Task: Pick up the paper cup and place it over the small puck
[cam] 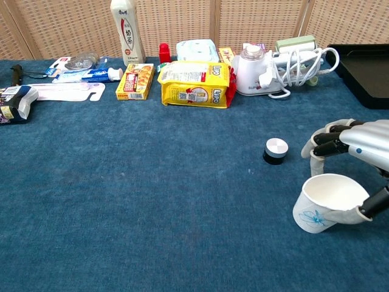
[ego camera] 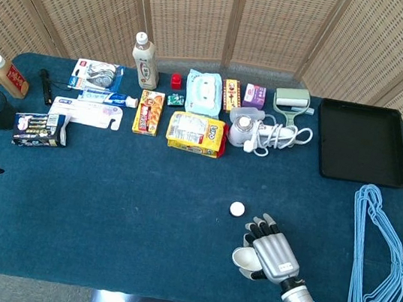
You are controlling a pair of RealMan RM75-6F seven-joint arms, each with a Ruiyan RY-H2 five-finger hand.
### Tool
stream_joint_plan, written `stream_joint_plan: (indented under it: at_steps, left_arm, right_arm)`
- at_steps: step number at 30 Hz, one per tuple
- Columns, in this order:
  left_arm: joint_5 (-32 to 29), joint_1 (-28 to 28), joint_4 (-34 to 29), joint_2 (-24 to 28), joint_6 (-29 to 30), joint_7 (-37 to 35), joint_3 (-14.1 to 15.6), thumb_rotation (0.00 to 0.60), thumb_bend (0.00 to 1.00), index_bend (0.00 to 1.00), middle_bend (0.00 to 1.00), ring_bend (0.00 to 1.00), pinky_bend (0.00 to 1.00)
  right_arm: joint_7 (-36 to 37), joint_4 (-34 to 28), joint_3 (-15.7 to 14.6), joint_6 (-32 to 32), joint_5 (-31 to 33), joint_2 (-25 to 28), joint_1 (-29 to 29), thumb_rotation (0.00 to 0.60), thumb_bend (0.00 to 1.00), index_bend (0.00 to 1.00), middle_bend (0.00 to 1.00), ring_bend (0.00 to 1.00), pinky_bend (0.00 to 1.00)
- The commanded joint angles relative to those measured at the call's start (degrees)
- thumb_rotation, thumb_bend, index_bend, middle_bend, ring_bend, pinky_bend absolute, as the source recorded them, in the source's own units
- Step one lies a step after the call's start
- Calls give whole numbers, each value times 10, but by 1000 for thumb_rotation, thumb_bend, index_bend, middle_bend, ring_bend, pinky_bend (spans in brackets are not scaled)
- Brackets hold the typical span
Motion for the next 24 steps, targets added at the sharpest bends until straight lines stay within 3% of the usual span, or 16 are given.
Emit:
stream_joint_plan:
  at_steps: [1,9,17,24]
  left_arm:
    - [-1,1,1,0,1,-1,0,600,179,281,280,157,177]
    - [-2,2,6,0,2,-8,1,599,179,282,280,156,177]
    - [-1,3,9,-1,4,-11,2,600,179,281,280,157,177]
    - [-1,6,9,3,8,-14,3,600,179,282,280,157,177]
  right_arm:
    - [11,-2,2,2,0,-2,1,434,244,473,256,156,48]
    - [112,-18,29,3,12,-1,6,435,244,481,271,166,55]
    - [252,-14,55,-14,46,-39,12,435,244,482,272,164,55]
    - [299,-3,73,-32,71,-72,26,432,243,482,272,160,53]
